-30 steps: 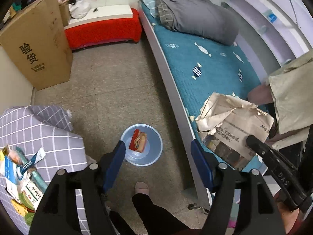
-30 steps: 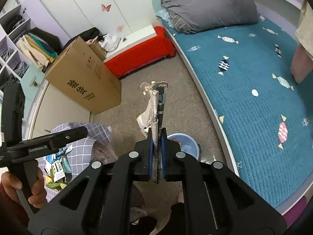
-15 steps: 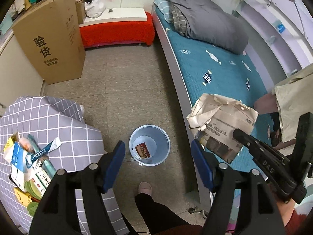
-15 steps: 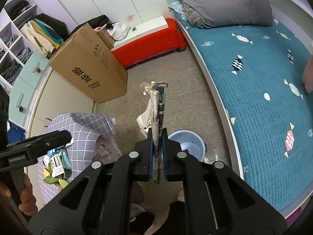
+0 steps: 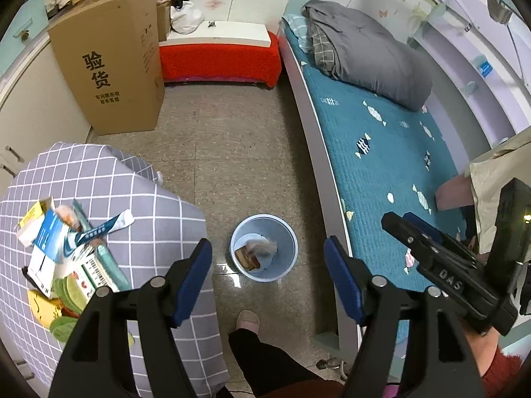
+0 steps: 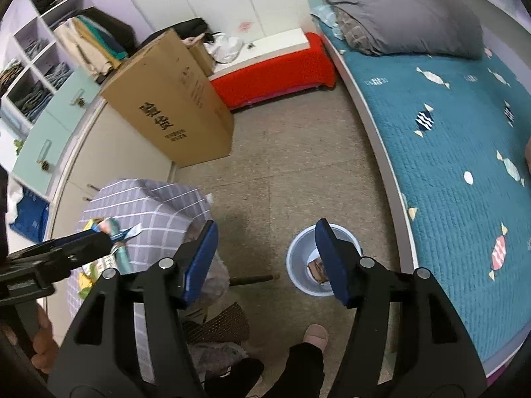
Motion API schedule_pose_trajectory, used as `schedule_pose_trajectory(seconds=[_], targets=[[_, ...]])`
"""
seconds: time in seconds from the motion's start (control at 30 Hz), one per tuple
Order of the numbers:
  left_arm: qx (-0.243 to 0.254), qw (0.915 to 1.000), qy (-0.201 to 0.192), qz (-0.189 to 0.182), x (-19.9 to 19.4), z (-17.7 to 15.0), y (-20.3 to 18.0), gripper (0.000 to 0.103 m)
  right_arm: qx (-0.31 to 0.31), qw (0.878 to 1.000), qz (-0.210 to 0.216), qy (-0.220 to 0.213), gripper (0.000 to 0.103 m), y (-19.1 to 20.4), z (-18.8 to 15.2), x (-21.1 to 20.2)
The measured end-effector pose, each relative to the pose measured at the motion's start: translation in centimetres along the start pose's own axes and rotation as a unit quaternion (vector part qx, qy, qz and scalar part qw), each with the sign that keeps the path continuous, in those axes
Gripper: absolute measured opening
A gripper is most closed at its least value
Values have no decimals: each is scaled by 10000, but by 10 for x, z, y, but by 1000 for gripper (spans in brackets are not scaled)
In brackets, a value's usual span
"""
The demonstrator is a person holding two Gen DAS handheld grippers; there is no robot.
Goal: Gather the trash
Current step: 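Carry the red bag over the blue bin and open the left gripper, then grasp the white medicine box with the right gripper while the left grasps the green plush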
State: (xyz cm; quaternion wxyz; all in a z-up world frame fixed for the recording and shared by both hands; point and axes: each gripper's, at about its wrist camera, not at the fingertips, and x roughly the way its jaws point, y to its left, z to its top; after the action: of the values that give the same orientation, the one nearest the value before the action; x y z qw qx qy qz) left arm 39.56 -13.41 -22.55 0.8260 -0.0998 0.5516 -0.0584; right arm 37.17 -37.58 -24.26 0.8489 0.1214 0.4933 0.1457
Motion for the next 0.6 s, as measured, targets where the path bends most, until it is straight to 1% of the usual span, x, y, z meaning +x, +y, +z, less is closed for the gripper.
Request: schedule_pose_trajectory(seconds=[0.13, 0.33, 0.4, 0.5, 0.6], targets=[[-6, 9999, -59, -86, -17, -18, 10, 69, -211, 9996, 133, -91, 61, 33, -13, -19], [-9, 9991, -52, -420, -44, -50, 30, 69, -284, 9992, 251, -149, 61, 79, -40, -38], [-16, 9985, -61, -548, -56, -62, 40, 69, -248, 9991, 296, -161, 61, 93, -49, -42], [-157, 9972, -84, -728, -74, -82, 65, 70, -260, 9990, 310, -163, 61, 117, -65, -47], [-288, 9966, -125, -768, -87, -96, 88, 70, -259, 9989, 352, -158, 61, 139, -80, -48]])
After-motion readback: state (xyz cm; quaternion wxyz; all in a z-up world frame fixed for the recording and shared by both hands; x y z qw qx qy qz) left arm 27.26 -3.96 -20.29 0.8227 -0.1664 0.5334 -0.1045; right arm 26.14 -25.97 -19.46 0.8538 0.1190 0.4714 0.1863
